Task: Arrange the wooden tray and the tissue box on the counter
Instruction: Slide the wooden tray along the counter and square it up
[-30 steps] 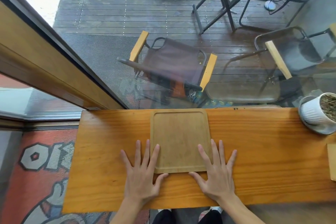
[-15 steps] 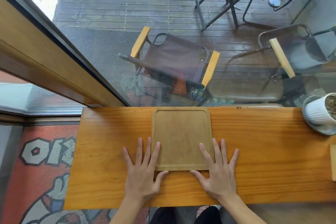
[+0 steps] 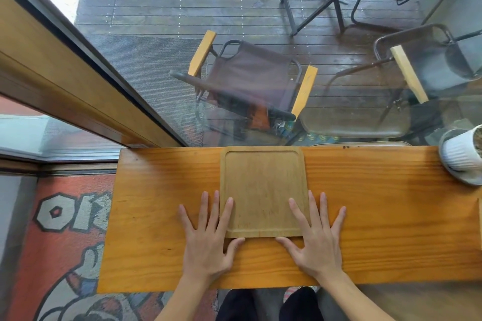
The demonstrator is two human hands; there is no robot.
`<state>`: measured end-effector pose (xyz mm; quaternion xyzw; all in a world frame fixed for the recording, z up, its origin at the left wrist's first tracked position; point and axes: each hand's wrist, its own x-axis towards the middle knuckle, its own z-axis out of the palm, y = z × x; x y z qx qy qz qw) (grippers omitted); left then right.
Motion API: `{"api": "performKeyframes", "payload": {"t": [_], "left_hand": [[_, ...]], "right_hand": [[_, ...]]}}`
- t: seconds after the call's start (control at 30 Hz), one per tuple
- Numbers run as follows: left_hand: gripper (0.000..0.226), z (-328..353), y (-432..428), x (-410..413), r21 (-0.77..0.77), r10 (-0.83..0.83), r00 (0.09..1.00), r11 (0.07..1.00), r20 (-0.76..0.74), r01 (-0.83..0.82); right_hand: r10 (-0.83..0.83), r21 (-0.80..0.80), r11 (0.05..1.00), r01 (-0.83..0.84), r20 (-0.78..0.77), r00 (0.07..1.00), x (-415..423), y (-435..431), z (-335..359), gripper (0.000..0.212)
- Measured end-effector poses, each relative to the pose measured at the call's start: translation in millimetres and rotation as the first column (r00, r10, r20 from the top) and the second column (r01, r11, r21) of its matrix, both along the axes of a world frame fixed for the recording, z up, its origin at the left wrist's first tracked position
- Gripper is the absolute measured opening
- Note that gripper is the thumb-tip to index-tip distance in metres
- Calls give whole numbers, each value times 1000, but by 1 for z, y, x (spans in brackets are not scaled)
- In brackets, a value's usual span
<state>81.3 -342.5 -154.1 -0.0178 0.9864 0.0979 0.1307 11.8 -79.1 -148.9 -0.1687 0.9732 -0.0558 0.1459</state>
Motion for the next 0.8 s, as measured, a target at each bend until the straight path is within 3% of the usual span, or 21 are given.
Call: {"api": "performKeyframes", "payload": {"t": [0.8], "left_hand": [[88, -4, 3, 1, -42, 2, 997, 999, -76, -5]], "right_hand": [[14, -16, 1000, -15, -67, 998, 2, 2, -5, 90]]}}
